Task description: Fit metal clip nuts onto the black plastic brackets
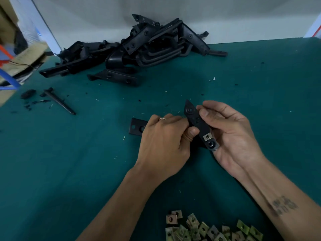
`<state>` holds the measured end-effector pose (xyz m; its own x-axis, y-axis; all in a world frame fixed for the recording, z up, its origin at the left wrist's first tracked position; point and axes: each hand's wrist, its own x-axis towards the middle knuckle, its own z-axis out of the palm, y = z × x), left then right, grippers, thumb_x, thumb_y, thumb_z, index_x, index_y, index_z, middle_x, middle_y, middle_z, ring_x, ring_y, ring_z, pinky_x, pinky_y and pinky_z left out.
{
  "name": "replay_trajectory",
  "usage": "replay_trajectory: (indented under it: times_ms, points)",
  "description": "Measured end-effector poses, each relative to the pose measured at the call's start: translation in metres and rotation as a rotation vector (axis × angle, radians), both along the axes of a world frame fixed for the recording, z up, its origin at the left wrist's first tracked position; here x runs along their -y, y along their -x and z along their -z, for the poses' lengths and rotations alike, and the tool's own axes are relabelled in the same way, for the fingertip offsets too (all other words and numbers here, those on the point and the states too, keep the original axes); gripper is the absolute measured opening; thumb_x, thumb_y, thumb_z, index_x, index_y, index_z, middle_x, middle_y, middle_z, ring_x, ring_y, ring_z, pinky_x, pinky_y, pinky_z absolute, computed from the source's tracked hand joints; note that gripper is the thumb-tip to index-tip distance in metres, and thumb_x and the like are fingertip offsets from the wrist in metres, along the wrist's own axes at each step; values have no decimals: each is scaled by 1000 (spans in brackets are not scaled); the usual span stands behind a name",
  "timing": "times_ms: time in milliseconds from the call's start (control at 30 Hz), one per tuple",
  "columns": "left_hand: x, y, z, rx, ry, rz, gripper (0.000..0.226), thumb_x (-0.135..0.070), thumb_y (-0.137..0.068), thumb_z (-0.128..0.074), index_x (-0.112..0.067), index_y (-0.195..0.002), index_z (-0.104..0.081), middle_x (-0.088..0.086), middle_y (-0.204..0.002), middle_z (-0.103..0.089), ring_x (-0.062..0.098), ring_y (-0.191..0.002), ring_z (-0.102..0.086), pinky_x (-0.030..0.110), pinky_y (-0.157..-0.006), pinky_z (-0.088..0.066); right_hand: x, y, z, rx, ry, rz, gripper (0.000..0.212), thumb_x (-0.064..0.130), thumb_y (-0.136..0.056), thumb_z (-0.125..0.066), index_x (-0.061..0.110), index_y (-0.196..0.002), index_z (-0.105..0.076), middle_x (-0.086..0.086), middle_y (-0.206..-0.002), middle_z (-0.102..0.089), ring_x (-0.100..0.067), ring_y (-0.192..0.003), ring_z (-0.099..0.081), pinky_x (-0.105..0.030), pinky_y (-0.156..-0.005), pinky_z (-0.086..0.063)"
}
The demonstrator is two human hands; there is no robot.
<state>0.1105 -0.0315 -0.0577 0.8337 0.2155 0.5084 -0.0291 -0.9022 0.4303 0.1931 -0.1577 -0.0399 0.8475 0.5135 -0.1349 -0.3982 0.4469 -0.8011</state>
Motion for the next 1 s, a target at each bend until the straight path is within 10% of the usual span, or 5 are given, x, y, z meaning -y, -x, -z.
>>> replay_trajectory:
  times_ms: [1000]
  points:
    - [-4,3,-2,-24,107,33,27,-30,-100,-49,-17,-82,-64,-5,-76,-65,22,-74,-54,39,-75,-36,5,13,-5,569,230,251,22,-2,-79,-82,19,-79,-74,3,-69,-72,-11,-66,-67,-22,-69,-56]
